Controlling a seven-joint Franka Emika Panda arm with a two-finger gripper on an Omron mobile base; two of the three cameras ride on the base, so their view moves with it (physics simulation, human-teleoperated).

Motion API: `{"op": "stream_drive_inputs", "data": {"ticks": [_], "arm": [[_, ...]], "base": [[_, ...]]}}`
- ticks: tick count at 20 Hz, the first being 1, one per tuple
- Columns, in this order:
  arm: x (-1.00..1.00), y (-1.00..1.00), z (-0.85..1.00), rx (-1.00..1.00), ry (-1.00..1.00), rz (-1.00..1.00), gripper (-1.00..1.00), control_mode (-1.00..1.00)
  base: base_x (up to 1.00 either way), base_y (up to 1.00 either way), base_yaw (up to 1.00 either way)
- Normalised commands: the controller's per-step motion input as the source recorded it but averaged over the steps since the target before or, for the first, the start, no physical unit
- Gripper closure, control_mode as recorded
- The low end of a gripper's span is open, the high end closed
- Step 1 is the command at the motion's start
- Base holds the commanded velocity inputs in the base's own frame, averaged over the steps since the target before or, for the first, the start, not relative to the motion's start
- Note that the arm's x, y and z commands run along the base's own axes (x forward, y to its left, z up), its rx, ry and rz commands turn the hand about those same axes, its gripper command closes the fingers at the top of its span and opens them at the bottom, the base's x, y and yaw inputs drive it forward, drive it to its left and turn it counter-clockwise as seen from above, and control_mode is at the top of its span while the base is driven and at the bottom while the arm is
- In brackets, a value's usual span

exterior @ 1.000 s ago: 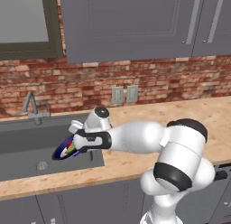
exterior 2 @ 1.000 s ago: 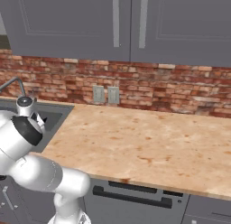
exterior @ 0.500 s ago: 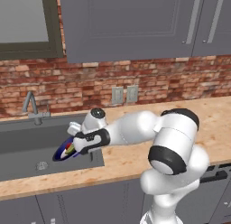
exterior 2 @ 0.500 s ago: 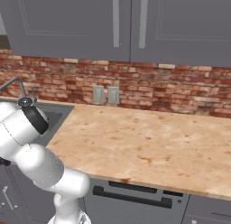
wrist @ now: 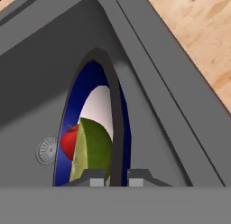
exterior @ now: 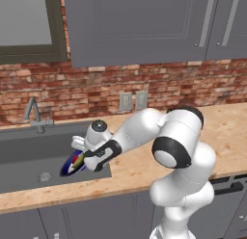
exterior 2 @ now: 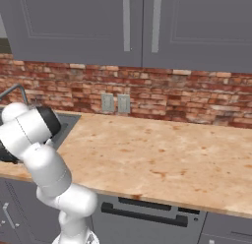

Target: Dump the lemon wedge and apple from the bowl so the bowl can be washed. Place the bowl in the sink after clearing the leftovers.

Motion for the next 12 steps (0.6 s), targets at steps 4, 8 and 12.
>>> {"op": "stream_drive_inputs", "data": {"ticks": [4, 8, 12], "arm": [[0.14, 0.08, -0.16, -0.12, 0.00, 0.00, 1.00, -1.00], [0.10, 0.09, -0.12, -0.10, 0.00, 0.00, 1.00, -1.00], [0.12, 0.04, -0.15, -0.09, 0.00, 0.00, 1.00, -1.00]], "base": [[0.00, 0.00, 0.00], [0.00, 0.00, 0.00], [0.00, 0.00, 0.00]]}}
